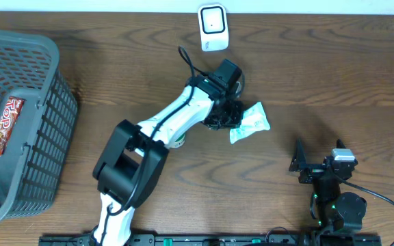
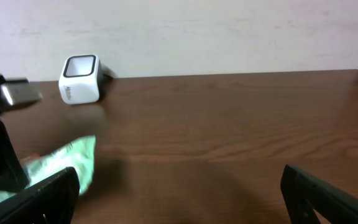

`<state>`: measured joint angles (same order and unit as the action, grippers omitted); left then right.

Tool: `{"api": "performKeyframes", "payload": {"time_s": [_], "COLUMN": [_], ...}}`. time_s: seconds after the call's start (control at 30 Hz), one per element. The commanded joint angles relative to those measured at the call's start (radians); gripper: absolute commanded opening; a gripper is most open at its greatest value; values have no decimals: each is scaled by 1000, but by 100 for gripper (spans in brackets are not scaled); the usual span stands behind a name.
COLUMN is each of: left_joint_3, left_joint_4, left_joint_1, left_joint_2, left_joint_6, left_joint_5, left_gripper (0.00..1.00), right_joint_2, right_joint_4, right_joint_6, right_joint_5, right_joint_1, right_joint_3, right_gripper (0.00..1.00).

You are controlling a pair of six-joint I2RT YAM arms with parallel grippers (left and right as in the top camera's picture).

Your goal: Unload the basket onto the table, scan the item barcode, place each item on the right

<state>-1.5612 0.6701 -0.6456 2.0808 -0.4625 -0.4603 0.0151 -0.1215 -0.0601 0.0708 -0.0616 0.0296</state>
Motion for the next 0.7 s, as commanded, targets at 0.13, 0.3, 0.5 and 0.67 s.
{"api": "performKeyframes", "payload": {"time_s": [0.13, 0.3, 0.5, 0.67], "left_joint_3": [-53, -241, -437, -440], "left_joint_4": [-23, 59, 200, 352], "left_joint_1": [-3, 54, 233, 513], "left_joint_2": [-47, -220, -494, -674], "left_joint_6": [63, 190, 227, 195], "left_joint_5": [27, 29, 438, 782], "left_gripper": [98, 98, 98, 98], "right_joint_2": [-2, -2, -2, -2], "right_joint_4": [-10, -10, -10, -10], "right_joint_6": [-3, -3, -3, -3], "right_joint_5": [-2, -2, -2, -2], "right_joint_1": [-9, -9, -9, -9], "right_joint_3": [4, 4, 4, 4], "right_gripper": [99, 99, 99, 99]}}
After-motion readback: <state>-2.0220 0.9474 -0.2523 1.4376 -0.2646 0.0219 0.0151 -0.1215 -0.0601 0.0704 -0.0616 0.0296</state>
